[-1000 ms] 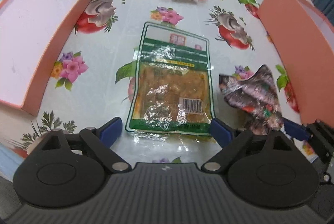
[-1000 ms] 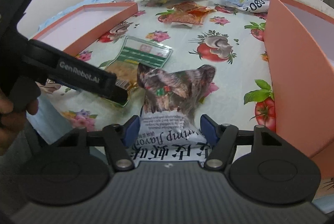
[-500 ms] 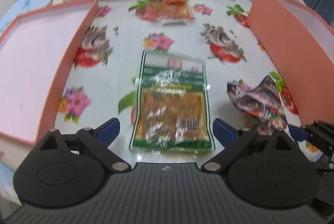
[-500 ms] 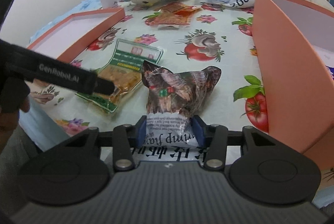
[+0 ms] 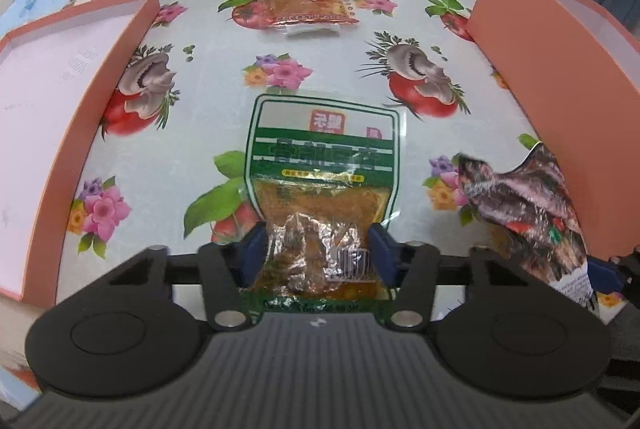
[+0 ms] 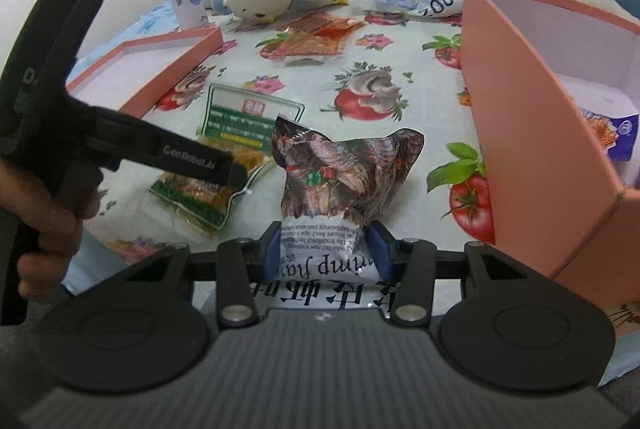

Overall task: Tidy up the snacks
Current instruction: 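Carry the green-label bag in the left tool while the right carries the white bag over the deep box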

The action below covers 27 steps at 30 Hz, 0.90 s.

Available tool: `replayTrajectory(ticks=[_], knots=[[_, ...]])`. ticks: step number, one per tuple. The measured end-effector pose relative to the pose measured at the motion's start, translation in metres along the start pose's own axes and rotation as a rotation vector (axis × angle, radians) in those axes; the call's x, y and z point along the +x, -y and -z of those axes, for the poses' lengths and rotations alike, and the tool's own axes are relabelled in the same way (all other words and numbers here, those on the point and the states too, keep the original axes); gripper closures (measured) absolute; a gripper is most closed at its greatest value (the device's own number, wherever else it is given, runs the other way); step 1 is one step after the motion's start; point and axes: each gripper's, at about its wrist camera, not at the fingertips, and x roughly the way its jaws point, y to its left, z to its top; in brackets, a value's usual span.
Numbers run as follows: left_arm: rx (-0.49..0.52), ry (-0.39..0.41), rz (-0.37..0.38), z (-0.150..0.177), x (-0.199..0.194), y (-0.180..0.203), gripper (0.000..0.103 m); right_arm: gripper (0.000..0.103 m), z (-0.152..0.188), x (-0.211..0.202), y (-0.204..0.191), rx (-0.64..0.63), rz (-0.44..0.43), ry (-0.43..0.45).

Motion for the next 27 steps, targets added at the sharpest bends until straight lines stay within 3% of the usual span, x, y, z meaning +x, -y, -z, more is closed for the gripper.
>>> replayTrajectory(ticks=[9, 27], knots=[[-0.043, 0.044, 0.02, 0.011, -0.041, -0.004, 0.051, 0.054, -0.006, -0.028, -0.003, 0.017, 0.02, 0.047], [-0.087, 0.229, 0.081, 0.024, -0.201, 0.016, 0.051, 0.054, -0.022, -0.142, -0.02, 0.096, 0.027, 0.225]])
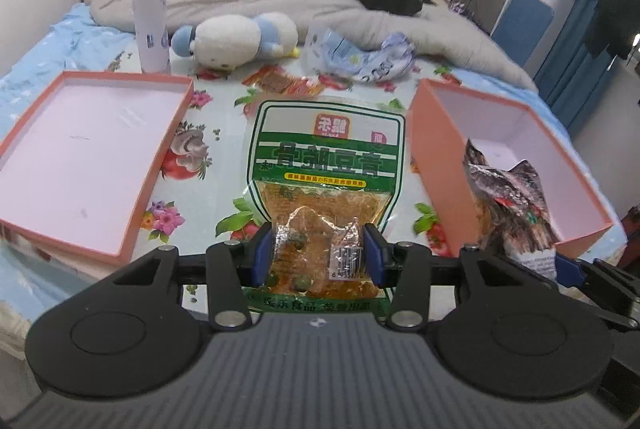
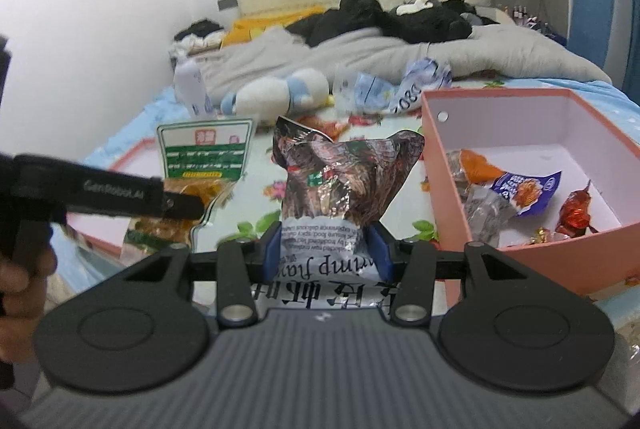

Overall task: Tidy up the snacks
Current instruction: 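Carry the green-label bag in the left tool while the right carries the white bag over the deep box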

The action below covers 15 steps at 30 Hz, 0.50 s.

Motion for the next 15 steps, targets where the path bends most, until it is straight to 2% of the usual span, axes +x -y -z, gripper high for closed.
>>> replayTrajectory(ticks=[7, 15], knots=[[-0.022, 0.056, 0.031, 0.01, -0.047, 0.015, 0.051, 0.054, -0.007, -0.034, 0.0, 0.003, 0.004, 0.041], [-0.032, 0.065, 0.074, 0.024, -0.071, 0.03, 0.051, 0.054, -0.006, -0.062, 0.015, 0.025, 0.052, 0.061]])
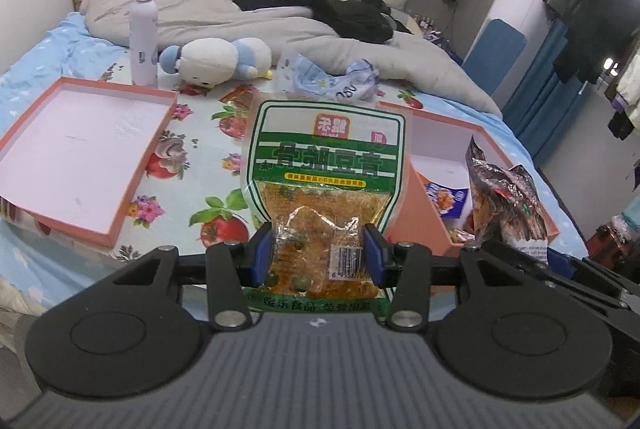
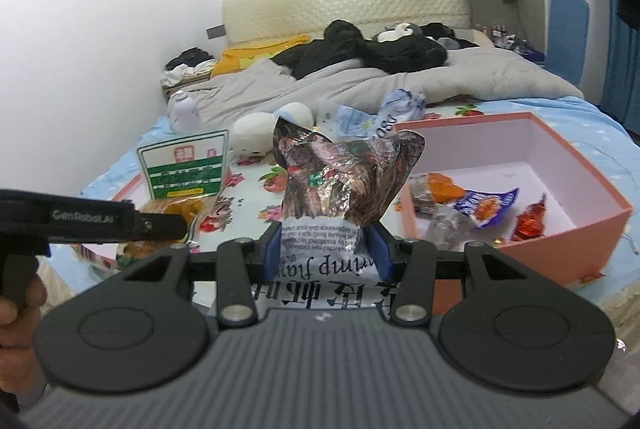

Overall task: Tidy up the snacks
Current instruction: 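Carry the green-label bag in the left tool while the right carries the white bag over the deep box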

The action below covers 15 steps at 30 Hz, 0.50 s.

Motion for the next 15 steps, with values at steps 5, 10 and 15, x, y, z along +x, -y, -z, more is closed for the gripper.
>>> replayTrajectory(ticks=[5, 10, 15], knots=[[0.018, -0.002, 0.031, 0.005, -0.002, 0.015, 0.051, 0.054, 0.003, -0.014, 0.009, 0.004, 0.03, 0.005], [0.038, -0.031, 0.069, 0.01, 0.009, 0.032, 0.051, 0.054, 0.004, -0.022, 0.021, 0.02, 0.056, 0.008], [0.054, -0.062, 0.097, 0.008, 0.03, 0.048, 0.051, 0.054, 0.007, -0.017, 0.036, 0.048, 0.083, -0.009]])
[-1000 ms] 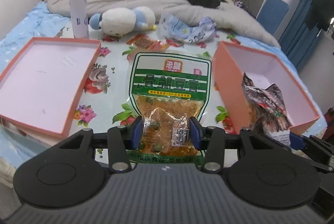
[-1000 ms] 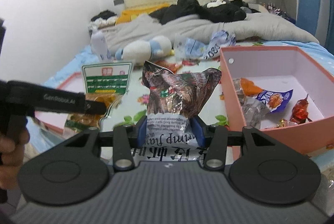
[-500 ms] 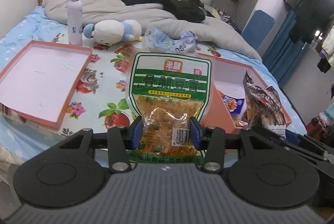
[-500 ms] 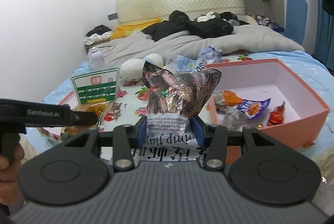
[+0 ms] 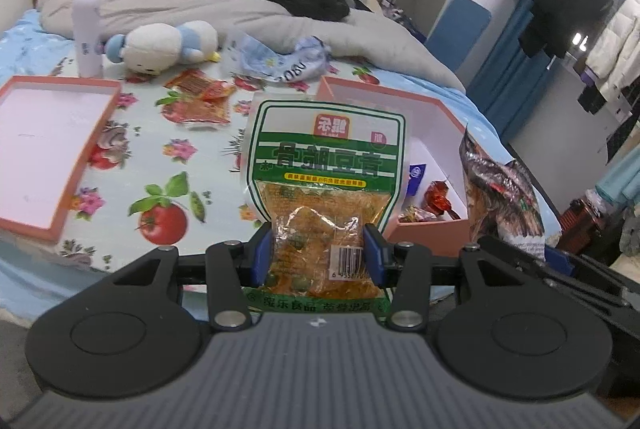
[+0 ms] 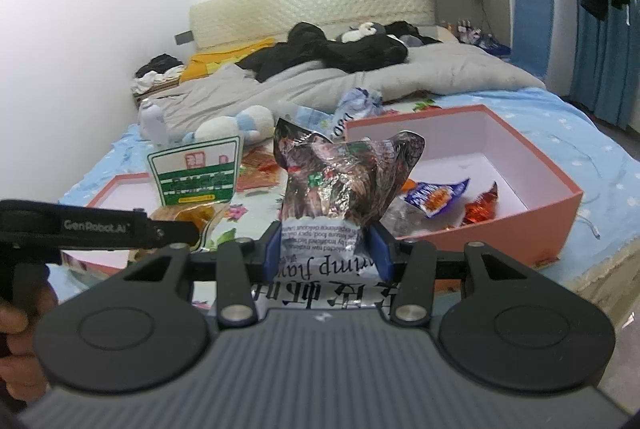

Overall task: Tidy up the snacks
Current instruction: 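Carry the green-label bag in the left tool while the right carries the white bag over the deep box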

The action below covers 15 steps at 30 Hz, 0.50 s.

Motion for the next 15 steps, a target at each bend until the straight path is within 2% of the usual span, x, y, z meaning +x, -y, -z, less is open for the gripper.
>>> replayTrajectory(ticks=[15], knots=[[0.054, -0.098, 0.037, -0.051, 0.087, 0.037, 0.051, 0.054, -0.021, 0.056, 0.05, 0.083, 0.052, -0.071]])
